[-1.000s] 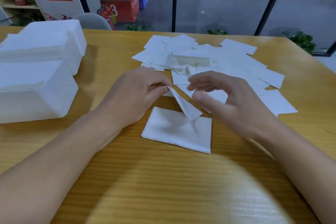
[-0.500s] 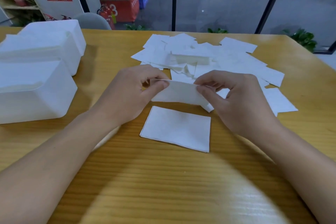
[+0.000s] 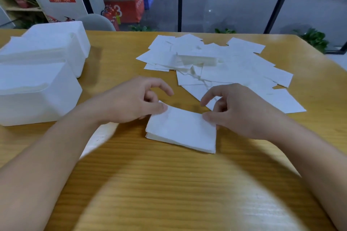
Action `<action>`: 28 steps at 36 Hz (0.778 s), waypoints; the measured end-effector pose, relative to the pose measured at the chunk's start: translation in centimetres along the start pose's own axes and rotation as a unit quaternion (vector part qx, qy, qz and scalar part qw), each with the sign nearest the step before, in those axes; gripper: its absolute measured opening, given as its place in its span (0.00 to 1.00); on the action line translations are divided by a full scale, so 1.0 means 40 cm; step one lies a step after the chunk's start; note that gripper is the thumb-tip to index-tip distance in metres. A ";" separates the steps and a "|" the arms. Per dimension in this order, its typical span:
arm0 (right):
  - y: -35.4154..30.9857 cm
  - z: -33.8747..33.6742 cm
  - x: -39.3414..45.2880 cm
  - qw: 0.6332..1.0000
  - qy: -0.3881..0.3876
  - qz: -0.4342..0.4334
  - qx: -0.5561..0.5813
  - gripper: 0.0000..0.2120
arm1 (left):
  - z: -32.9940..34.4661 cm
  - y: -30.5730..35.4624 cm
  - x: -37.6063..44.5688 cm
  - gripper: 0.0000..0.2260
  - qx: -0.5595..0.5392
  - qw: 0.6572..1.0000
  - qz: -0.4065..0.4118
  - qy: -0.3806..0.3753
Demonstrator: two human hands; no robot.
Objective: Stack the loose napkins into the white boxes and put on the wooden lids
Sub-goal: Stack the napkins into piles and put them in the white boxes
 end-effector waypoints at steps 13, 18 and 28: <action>0.023 -0.032 0.019 0.984 0.133 -0.029 -0.118 0.05 | -0.011 0.001 0.003 0.11 0.110 0.993 -0.003 0.054; 0.041 -0.020 0.035 0.982 0.126 -0.035 -0.137 0.02 | 0.006 -0.002 0.013 0.07 0.113 0.991 0.016 0.076; 0.016 -0.017 0.027 0.984 0.125 -0.088 -0.089 0.06 | -0.015 -0.013 0.024 0.09 0.072 0.978 0.054 0.186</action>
Point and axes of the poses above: each hand's wrist, its own x-axis towards the middle knuckle, its own z-axis out of the palm, y = z × x, the point moved 6 cm from there along x, towards the middle knuckle, and after that the axes turned 3 degrees about -x, right-handed, at the moved point
